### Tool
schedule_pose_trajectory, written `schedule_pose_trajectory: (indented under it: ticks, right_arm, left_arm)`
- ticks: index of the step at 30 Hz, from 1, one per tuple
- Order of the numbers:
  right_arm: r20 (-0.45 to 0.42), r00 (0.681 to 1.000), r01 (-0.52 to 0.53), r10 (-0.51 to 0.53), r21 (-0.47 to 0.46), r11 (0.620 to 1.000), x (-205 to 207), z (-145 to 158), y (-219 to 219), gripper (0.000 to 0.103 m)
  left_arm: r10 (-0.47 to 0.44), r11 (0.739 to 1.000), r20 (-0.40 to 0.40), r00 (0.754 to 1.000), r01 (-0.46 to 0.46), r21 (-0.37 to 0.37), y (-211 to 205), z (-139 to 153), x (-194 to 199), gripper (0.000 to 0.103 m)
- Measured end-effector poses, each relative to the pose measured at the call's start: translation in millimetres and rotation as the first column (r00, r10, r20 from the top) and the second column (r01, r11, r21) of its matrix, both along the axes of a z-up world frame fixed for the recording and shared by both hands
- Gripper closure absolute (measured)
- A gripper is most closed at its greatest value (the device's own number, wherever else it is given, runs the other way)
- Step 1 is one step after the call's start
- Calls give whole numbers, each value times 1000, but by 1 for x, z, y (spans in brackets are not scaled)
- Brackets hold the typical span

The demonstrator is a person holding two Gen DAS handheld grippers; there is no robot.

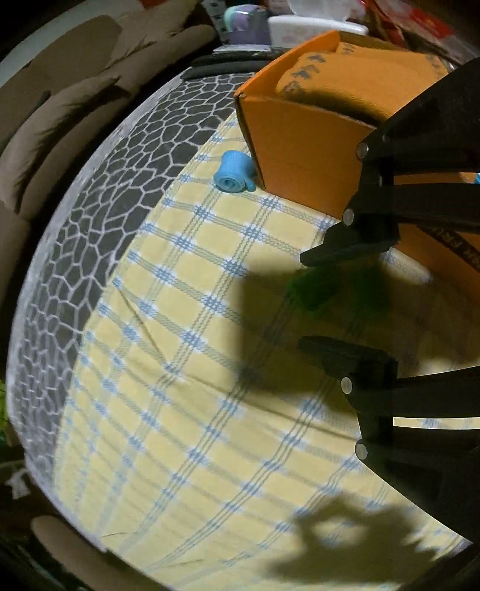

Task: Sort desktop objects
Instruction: 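Grasp a green roller with the right tool, then carry the pink roller in the left tool while the right tool carries the green roller into the box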

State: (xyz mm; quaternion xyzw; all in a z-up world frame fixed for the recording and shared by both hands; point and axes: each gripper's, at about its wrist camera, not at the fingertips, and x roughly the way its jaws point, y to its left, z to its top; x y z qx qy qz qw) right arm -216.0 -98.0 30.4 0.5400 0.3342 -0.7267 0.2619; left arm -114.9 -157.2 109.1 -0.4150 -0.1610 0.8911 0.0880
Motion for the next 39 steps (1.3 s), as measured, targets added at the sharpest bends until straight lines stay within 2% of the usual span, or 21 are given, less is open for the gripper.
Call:
schedule_pose_trajectory:
  ticks: [7, 10, 14, 25, 32, 39]
  right_arm:
    - [20, 999, -34, 33, 74, 997, -6, -16, -5, 66]
    - [50, 999, -14, 12, 43, 999, -10, -17, -1, 75]
    - [59, 998, -3, 2, 7, 1000, -9, -12, 4, 76]
    - [31, 998, 59, -53, -225, 973, 27, 54, 35, 76]
    - [3, 997, 73, -76, -298, 952, 50, 85, 76, 76]
    - [-12, 995, 93, -103, -332, 939, 73, 105, 126, 76]
  left_arm:
    - [-8, 1000, 0, 1000, 8, 6, 4, 0, 0, 73]
    - [-8, 1000, -2, 1000, 8, 11, 5, 0, -1, 73]
    - [-15, 1000, -5, 1000, 15, 22, 8, 0, -2, 73]
    - [-63, 998, -21, 998, 63, 16, 37, 7, 0, 73]
    - [-117, 993, -28, 993, 118, 13, 69, 10, 2, 73]
    - [-193, 981, -36, 981, 193, -6, 112, 11, 3, 73]
